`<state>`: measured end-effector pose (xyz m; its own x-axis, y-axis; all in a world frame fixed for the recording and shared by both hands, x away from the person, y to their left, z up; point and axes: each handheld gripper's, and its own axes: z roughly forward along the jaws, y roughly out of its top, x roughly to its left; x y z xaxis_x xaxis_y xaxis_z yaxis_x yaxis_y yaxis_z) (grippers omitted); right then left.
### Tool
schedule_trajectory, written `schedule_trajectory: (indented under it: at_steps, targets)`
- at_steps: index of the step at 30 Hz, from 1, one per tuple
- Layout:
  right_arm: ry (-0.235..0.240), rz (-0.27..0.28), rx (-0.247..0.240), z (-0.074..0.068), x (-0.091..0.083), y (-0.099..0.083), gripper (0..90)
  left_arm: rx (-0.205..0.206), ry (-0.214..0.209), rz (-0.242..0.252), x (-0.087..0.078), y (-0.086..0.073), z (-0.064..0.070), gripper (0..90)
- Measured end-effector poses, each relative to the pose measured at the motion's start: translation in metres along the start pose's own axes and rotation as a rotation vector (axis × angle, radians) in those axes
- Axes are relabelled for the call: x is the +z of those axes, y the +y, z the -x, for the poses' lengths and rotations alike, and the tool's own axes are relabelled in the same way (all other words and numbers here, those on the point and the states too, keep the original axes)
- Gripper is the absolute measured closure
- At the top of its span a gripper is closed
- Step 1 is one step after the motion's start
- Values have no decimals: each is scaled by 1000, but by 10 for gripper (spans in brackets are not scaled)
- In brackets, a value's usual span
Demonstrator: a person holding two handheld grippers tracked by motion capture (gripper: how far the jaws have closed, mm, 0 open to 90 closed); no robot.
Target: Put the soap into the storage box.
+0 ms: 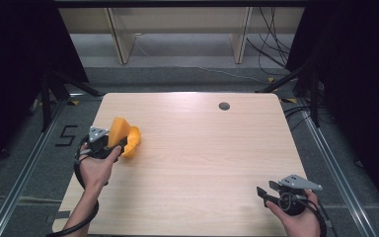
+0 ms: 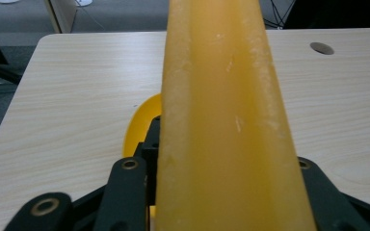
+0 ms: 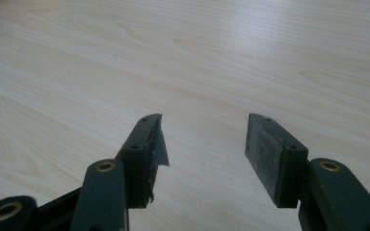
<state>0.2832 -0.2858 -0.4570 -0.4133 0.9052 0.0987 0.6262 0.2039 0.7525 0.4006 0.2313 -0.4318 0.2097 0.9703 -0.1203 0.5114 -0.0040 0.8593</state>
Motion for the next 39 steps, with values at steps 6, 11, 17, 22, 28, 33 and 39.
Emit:
schedule_trajectory:
  at_steps: [6, 11, 17, 22, 28, 33, 39]
  targets:
    - [-1, 2, -1, 0, 0, 0, 477, -4, 12, 6, 4, 4, -3, 603]
    - [-1, 0, 0, 0, 0, 0, 476, -5, 21, 6, 10, 6, -5, 603]
    - [0, 0, 5, 0, -1, 0, 476, -13, 41, -21, 23, 2, -12, 603]
    - [-4, 3, -3, 1, 0, 0, 476, -12, 47, -42, 32, 0, -14, 603]
    - [-6, -14, 2, 0, -1, 0, 475, 2, 58, -66, 43, -5, -17, 602]
    - [-2, -6, 9, 1, 1, 0, 474, 17, 46, -77, 48, -6, -17, 602]
    - [-4, -1, 1, 1, 0, -1, 474, 17, 49, -82, 57, -7, -16, 602]
